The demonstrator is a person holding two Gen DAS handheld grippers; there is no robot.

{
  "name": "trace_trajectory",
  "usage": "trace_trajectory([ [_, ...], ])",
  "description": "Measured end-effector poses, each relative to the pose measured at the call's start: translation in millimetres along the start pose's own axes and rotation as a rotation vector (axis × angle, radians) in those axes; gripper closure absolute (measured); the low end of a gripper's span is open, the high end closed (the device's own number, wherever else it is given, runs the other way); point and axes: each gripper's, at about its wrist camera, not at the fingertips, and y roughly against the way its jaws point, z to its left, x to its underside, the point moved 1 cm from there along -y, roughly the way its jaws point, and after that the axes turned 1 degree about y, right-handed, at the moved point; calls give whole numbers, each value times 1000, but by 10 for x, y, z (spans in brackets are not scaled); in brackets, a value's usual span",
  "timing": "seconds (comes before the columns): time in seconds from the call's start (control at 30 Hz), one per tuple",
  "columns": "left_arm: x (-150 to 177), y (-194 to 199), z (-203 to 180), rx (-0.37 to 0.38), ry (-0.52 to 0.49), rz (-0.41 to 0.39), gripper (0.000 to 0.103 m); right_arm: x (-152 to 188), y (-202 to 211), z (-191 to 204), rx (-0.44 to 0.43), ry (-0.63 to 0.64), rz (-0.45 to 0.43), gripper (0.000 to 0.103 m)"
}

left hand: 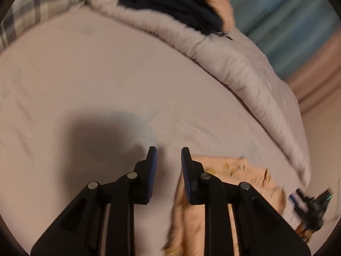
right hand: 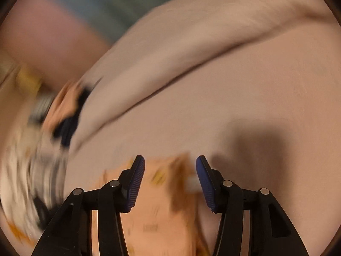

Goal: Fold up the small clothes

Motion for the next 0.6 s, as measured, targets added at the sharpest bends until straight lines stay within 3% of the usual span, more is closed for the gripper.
trace_trajectory([
  [0.03, 70, 90, -26, 21, -53, 3, 83, 95, 51, 96, -24, 67, 9, 50],
  [0.13, 397, 260, -198, 123, -181, 56, 83, 496, 82, 380, -86, 258, 81, 68],
  [0.27, 868, 187, -569, 219, -344, 193, 83, 914, -234, 599, -71, 404, 213, 83],
  [0.33, 1023, 6, -747, 192, -408, 248, 83, 954, -455, 716, -49, 433, 253, 84],
  [0.43, 1099, -333, -932, 101, -479, 278, 83, 884, -613, 916, -8, 498, 220, 84],
  [0.5, 967, -506, -1006, 63, -476, 242, 83, 759, -695, 1019, 28, 507, 202, 84],
  [0.6, 596, -568, -1096, 89, -386, 146, 82, 550, -803, 1118, 87, 493, 131, 84],
])
